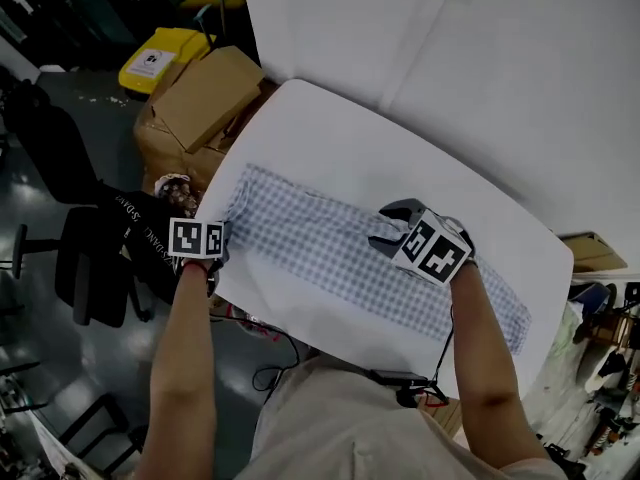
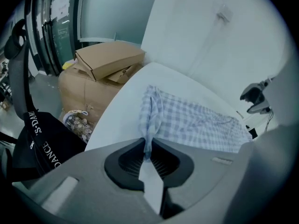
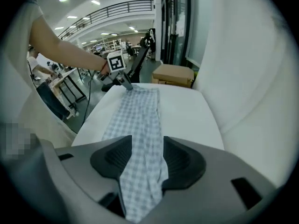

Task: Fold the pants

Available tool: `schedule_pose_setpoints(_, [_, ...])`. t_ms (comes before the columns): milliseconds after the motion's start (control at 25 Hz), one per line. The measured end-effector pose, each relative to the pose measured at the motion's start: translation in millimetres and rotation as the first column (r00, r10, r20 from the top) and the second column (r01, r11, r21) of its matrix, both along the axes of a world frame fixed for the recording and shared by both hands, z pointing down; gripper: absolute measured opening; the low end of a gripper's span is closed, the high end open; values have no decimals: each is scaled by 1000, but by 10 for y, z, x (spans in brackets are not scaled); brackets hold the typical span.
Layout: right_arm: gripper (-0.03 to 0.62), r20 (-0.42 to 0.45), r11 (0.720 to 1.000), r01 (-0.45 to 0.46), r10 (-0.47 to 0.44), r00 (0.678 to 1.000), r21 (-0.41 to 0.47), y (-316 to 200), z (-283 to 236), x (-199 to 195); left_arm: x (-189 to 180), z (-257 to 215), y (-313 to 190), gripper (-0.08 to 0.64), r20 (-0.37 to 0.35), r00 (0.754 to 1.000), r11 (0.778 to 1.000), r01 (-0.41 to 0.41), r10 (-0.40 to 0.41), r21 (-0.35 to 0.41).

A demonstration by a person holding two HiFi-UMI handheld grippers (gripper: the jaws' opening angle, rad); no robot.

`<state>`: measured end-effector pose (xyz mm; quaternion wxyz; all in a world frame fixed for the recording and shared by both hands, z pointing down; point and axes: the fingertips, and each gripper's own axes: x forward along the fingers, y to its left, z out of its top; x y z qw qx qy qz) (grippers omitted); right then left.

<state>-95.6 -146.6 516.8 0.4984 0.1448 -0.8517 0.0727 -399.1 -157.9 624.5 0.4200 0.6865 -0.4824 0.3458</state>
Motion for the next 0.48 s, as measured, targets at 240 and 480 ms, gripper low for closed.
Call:
schedule_pose_setpoints(240, [227,-50,927,361,-358,932,97,-526,-53,-1120,11,-12,-8,34,-16,1000,1000,-16,16,20])
schedule_pose_setpoints(480, [239,-198,722,680,-653,731,129,-773,273,-1944,18,5,3,34,-32,999,999,-29,30,36])
